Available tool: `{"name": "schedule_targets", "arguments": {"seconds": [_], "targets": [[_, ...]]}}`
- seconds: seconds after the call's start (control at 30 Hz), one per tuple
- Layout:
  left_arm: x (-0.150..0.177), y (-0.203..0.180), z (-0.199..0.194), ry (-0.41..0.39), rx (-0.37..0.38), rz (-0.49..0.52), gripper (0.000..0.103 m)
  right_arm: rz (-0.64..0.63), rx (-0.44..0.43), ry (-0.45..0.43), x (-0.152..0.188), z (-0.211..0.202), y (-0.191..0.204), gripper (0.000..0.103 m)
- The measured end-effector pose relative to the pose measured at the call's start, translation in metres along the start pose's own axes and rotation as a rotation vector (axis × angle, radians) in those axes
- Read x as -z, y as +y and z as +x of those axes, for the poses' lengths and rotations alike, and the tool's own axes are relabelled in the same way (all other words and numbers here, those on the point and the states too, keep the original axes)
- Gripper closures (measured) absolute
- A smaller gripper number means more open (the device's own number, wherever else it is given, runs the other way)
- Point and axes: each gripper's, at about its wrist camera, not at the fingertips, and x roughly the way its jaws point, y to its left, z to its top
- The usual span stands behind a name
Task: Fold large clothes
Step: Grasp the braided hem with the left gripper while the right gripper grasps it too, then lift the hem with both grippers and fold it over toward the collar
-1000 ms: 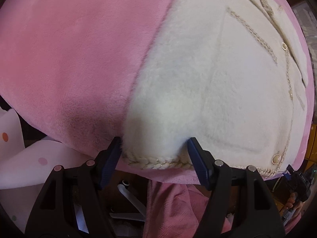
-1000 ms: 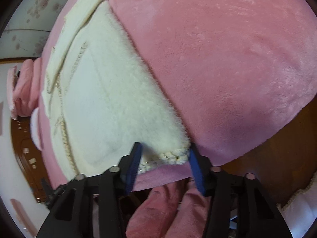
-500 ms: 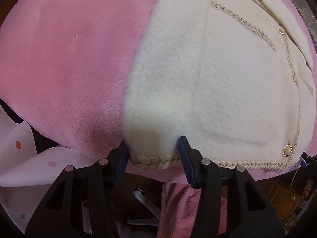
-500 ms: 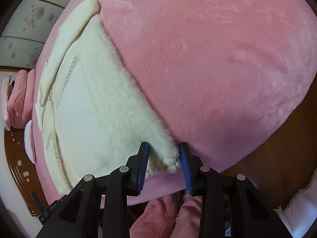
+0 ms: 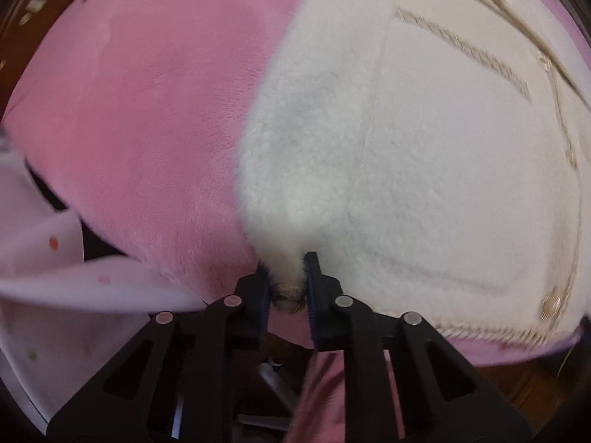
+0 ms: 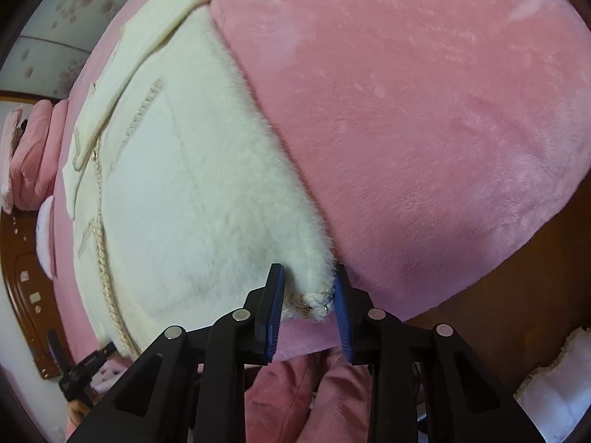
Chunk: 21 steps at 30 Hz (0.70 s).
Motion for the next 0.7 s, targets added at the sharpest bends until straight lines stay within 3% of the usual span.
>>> {"name": "schedule_targets", "arguments": {"seconds": [0.07, 0.13, 0.27, 0.37, 0.5, 0.7], "targets": [[0.007, -0.008, -0.017, -0.038, 0.021, -0.082, 0.091, 0.076, -0.051, -0.067, 0.019, -0.011, 0.011, 0.085], [0.012, -0.019, -0.040, -0.089, 0.089, -0.134, 0.091, 0.120, -0.136, -0.108, 0.034, -0.023, 0.025, 0.085], [0.009, -0.051, -0.088, -0.188, 0.244, -0.079, 0.091, 0.138, -0.291, -0.113, 0.045, -0.040, 0.058, 0.086], [-0.011, -0.054, -0.115, -0.244, 0.333, -0.038, 0.092, 0.162, -0.467, -0.095, 0.035, -0.053, 0.084, 0.086], [-0.023, -0.039, -0.149, -0.299, 0.461, -0.107, 0.093, 0.196, -0.696, -0.131, 0.010, -0.079, 0.112, 0.087], [-0.076, -0.016, -0.195, -0.436, 0.589, -0.203, 0.093, 0.206, -0.920, -0.177, -0.027, -0.110, 0.150, 0.087]]}}
